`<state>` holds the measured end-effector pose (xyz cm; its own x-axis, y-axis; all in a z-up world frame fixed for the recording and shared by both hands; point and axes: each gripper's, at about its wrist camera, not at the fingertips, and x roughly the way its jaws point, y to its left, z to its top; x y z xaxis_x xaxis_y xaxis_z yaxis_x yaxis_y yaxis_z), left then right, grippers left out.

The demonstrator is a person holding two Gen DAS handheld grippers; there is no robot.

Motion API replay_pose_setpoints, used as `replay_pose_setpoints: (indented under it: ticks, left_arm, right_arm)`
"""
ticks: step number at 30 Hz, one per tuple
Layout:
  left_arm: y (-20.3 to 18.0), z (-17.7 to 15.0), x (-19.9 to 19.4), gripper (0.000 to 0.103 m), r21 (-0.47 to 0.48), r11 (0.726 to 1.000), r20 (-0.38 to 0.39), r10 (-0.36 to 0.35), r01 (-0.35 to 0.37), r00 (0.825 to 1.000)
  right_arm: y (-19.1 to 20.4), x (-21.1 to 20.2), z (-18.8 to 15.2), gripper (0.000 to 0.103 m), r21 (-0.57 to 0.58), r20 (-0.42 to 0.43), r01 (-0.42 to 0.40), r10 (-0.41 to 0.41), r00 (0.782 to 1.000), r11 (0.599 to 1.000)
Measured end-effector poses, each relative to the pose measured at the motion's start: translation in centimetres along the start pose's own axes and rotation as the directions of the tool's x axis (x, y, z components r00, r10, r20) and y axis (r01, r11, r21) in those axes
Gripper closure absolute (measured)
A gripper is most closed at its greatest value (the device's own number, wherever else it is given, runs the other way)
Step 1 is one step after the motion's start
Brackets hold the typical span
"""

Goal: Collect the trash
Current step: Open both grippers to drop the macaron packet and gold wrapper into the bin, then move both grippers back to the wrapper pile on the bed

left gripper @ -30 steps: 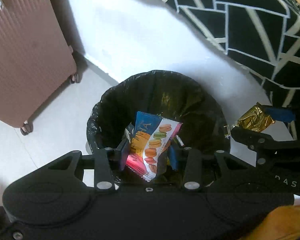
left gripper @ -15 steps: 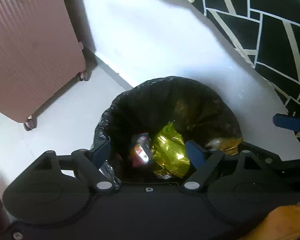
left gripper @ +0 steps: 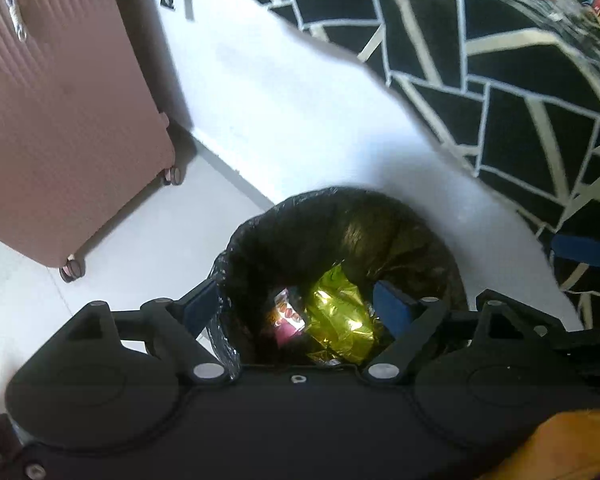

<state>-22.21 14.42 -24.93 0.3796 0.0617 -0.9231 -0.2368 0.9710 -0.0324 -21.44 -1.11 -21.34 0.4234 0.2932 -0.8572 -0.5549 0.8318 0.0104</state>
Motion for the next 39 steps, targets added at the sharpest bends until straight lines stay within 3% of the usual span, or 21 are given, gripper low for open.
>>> replay_pose_setpoints:
  ticks: [7, 16, 24, 29, 32, 36, 39]
  left_arm:
    - [-1.1, 1.5, -3.7, 0.019, 0.041, 0.999, 0.028, -0.015, 0.014, 1.0]
    - [-3.3, 6.7, -11.1, 0.019, 0.121, 0.989, 0.167, -0.106, 0.087, 0.98]
    - [-7.6, 14.7, -17.0, 0.017, 0.218, 0.966, 0.302, -0.199, 0.136, 0.932]
    - [-11.5, 19.8, -18.5, 0.017, 0.254, 0.953, 0.349, -0.251, 0.166, 0.903]
    - [-14.2, 23.2, -18.6, 0.017, 0.272, 0.947, 0.374, -0.268, 0.172, 0.888]
    - [-18.0, 27.8, -17.2, 0.017, 0.239, 0.95, 0.368, -0.28, 0.2, 0.887]
    - [-20.7, 30.9, -14.4, 0.021, 0.223, 0.948, 0.328, -0.291, 0.226, 0.899]
  right_arm:
    - [-0.3, -3.9, 1.0, 0.016, 0.044, 0.024, 0.027, -0.028, 0.999, 0.999]
    - [-3.1, -11.8, 4.4, 0.016, 0.209, 0.114, 0.103, -0.129, 0.985, 0.972]
    - [-9.8, -18.0, 8.8, 0.016, 0.4, 0.234, 0.197, -0.307, 0.923, 0.895]
    - [-15.6, -19.2, 11.6, 0.016, 0.458, 0.289, 0.232, -0.391, 0.874, 0.858]
    - [-19.2, -18.9, 13.8, 0.016, 0.47, 0.32, 0.23, -0.407, 0.855, 0.852]
    - [-23.9, -17.6, 16.6, 0.016, 0.472, 0.334, 0.242, -0.426, 0.841, 0.848]
    - [-27.2, -16.2, 18.3, 0.016, 0.445, 0.344, 0.243, -0.415, 0.842, 0.862]
